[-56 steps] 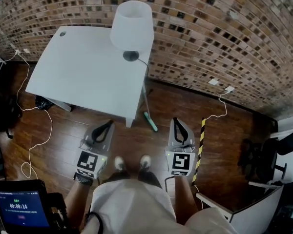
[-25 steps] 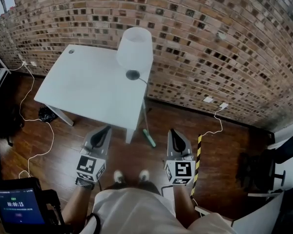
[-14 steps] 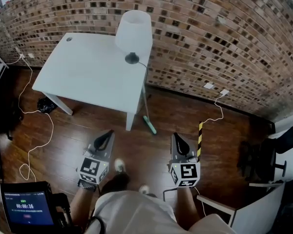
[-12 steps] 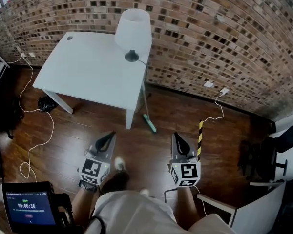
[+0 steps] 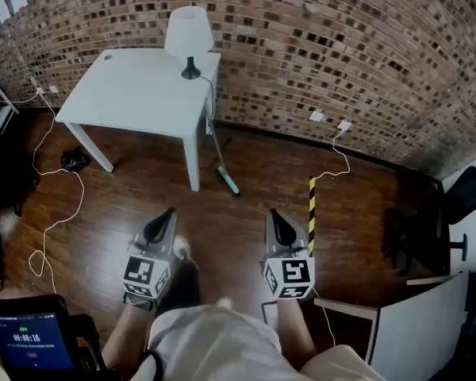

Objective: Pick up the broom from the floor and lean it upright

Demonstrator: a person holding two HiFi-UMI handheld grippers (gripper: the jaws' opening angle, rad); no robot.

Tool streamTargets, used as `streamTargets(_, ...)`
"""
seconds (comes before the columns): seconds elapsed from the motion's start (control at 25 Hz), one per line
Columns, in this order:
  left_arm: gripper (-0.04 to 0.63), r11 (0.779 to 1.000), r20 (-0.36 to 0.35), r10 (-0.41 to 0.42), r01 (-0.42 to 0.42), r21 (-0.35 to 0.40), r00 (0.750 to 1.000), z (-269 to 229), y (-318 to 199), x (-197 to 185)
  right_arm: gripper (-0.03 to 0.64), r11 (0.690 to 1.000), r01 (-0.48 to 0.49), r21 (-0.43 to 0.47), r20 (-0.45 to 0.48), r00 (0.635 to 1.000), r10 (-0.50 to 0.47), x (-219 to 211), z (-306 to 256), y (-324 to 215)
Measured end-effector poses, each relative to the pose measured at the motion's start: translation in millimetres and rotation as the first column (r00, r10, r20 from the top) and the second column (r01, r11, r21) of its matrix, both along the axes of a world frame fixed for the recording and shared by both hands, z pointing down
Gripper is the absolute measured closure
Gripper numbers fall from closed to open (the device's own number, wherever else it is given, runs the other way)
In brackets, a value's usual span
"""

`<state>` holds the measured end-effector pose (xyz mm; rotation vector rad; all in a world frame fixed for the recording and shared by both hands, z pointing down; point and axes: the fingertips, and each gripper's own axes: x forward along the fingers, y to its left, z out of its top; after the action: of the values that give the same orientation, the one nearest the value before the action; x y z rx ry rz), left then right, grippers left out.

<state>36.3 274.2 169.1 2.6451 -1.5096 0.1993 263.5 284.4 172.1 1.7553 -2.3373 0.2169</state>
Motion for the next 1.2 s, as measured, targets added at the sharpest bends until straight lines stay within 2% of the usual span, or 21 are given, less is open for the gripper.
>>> streamTargets(0.16,0.595,0.998,0.007,0.025,-0.025,0.058,1.000,-11,53,8,0.604,1.000,0.022,-0.002,0.015,1.000,-0.022,1,-1,47)
streamTargets(0.28,0.595,0.995,-0.046,0.030,-0.026,0.097,0.998,-15,69,-3,0.604,0.999,0.032,0.016,0.036,0.999,-0.033,-11,1,60)
streamTargets(0.36,0.595,0.995,-0.065,0.021,-0.014,0.102,0.998,-27,85,-2,0.604,0.999,0.044,0.025,0.060,0.997,-0.046,-11,-6,74)
streamTargets(0.44,0.595,0.995,-0.050,0.022,-0.017,0.096,0.998,-34,93,4,0.604,0.998,0.049,0.034,0.073,0.996,-0.051,-10,-15,83)
streamTargets(0.76,0.595,0.997,0.028,0.025,-0.027,0.077,0.999,-32,82,-12,0.604,0.997,0.033,0.065,0.078,0.996,-0.038,-30,-34,84)
streamTargets(1.2,0.595,0.996,0.044,0.034,-0.038,0.082,0.998,-30,76,-26,0.606,0.997,0.014,0.080,0.016,1.000,-0.015,-42,-40,82)
